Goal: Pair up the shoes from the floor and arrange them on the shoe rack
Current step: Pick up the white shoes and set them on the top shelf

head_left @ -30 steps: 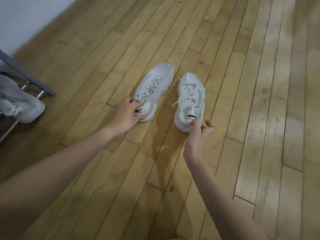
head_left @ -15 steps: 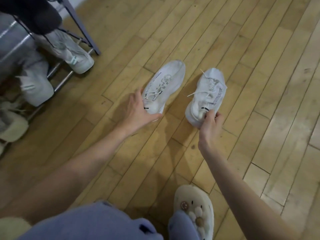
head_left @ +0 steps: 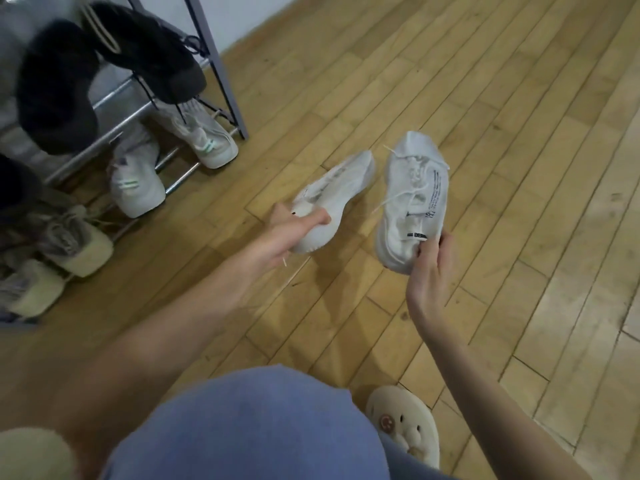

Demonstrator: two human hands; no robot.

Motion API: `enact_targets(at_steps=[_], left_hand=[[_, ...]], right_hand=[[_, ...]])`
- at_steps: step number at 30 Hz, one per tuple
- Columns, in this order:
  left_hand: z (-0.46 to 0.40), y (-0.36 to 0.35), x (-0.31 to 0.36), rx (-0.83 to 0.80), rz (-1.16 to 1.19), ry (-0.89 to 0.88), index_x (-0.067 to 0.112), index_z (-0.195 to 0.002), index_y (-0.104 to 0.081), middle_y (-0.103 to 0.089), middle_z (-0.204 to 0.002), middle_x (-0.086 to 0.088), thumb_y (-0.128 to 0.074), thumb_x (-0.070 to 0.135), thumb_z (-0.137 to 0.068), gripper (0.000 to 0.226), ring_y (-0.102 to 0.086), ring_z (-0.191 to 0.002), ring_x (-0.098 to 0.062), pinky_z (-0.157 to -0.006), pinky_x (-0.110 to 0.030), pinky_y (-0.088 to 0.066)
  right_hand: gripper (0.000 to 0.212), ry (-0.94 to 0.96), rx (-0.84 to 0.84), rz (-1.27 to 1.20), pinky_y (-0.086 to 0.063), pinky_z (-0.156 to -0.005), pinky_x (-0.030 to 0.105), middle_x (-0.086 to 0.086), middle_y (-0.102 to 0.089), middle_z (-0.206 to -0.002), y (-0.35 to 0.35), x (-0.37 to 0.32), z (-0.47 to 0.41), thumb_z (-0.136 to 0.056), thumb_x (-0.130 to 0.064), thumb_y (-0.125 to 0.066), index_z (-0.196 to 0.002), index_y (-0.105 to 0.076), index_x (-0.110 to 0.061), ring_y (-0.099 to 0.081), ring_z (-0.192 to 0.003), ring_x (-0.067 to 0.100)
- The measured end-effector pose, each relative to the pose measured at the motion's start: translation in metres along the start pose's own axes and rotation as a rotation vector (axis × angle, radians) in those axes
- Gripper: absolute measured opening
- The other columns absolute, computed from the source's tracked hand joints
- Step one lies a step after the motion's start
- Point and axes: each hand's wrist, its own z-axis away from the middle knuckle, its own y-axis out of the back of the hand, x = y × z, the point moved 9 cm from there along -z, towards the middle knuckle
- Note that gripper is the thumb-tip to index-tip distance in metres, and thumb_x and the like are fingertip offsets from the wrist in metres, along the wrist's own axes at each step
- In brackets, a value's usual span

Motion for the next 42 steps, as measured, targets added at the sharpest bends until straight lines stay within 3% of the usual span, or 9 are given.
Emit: enact_targets(at_steps=[6,10,12,17,21,26,30,37,42], left_hand=[[0.054,0.089,0.048,0.221,0.034,-0.249,0.014,-0.111,-0.042,-0.053,-0.110,0.000,-0.081,0.030,-0.067,0.061,-0.053,-0.082,-0.005,-0.059,-0.017,-0.040],[0.098,0.148,0.080,0.381,0.003,-0.469,0.015,-0.101,-0.040,-0.052,-0.094,0.006,-0.080,0.043,-0.047,0.073,-0.054,-0.082,-0.008,-0.062,-0.013,-0.041],[0.120,0.174,0.096,0.451,0.018,-0.562,0.014,-0.101,-0.038,-0.048,-0.089,0.012,-0.078,0.045,-0.043,0.077,-0.049,-0.076,-0.001,-0.061,-0.007,-0.039],[0.164,0.227,0.119,0.567,0.038,-0.719,0.016,-0.101,-0.037,-0.051,-0.092,0.015,-0.075,0.052,-0.043,0.078,-0.054,-0.079,-0.002,-0.066,-0.012,-0.044],[0.200,0.268,0.122,0.694,0.074,-0.784,0.018,-0.104,-0.037,-0.052,-0.095,0.017,-0.082,0.040,-0.046,0.077,-0.056,-0.082,0.009,-0.069,-0.008,-0.044],[0.245,0.309,0.107,0.888,0.098,-0.824,0.014,-0.104,-0.038,-0.049,-0.090,0.019,-0.090,0.013,-0.054,0.072,-0.055,-0.078,0.015,-0.063,-0.004,-0.041],[0.275,0.344,0.099,1.047,0.099,-0.827,0.015,-0.105,-0.036,-0.044,-0.092,0.022,-0.089,0.017,-0.053,0.074,-0.051,-0.080,0.019,-0.064,-0.003,-0.039],[0.299,0.390,0.077,1.264,0.237,-0.799,0.016,-0.106,-0.033,-0.045,-0.096,0.020,-0.086,0.020,-0.055,0.074,-0.053,-0.082,0.017,-0.066,-0.002,-0.039],[0.303,0.399,0.073,1.306,0.285,-0.767,0.012,-0.107,-0.033,-0.041,-0.093,0.021,-0.085,0.008,-0.062,0.069,-0.048,-0.078,0.028,-0.065,0.002,-0.038]], right_hand=[[0.018,0.139,-0.122,-0.048,-0.037,-0.063,0.002,-0.014,-0.049,-0.088,-0.036,-0.070,0.000,-0.096,-0.014,-0.036,-0.105,-0.051,-0.010,-0.047,-0.069,-0.016],[0.037,0.316,-0.208,-0.053,-0.039,-0.079,0.007,-0.013,-0.056,-0.106,-0.063,-0.123,0.007,-0.089,-0.021,-0.033,-0.118,-0.053,-0.009,-0.051,-0.092,-0.011],[0.042,0.393,-0.226,-0.089,-0.037,-0.079,0.006,-0.014,-0.054,-0.104,-0.077,-0.153,0.014,-0.089,-0.019,-0.032,-0.122,-0.052,-0.001,-0.049,-0.091,-0.011],[0.040,0.499,-0.239,-0.189,-0.037,-0.075,0.009,-0.008,-0.055,-0.100,-0.115,-0.215,0.034,-0.087,-0.014,-0.033,-0.118,-0.053,0.001,-0.048,-0.086,-0.008],[0.038,0.587,-0.289,-0.230,-0.036,-0.078,0.006,-0.016,-0.052,-0.101,-0.144,-0.248,0.055,-0.088,-0.005,-0.031,-0.120,-0.051,0.001,-0.048,-0.089,-0.015],[0.044,0.600,-0.449,-0.275,-0.038,-0.082,0.013,0.002,-0.056,-0.112,-0.191,-0.272,0.086,-0.085,-0.008,-0.031,-0.123,-0.051,0.003,-0.049,-0.096,-0.001],[0.043,0.609,-0.518,-0.315,-0.038,-0.081,0.009,-0.006,-0.055,-0.108,-0.220,-0.286,0.113,-0.083,-0.007,-0.031,-0.121,-0.051,-0.004,-0.049,-0.093,-0.009],[0.049,0.627,-0.475,-0.427,-0.040,-0.078,0.011,0.007,-0.054,-0.113,-0.231,-0.276,0.143,-0.078,-0.005,-0.035,-0.124,-0.050,0.005,-0.050,-0.092,-0.008],[0.050,0.811,-0.601,-0.411,-0.043,-0.085,0.016,-0.016,-0.055,-0.115,-0.235,-0.279,0.167,-0.079,-0.017,-0.035,-0.126,-0.046,-0.005,-0.053,-0.103,-0.001]])
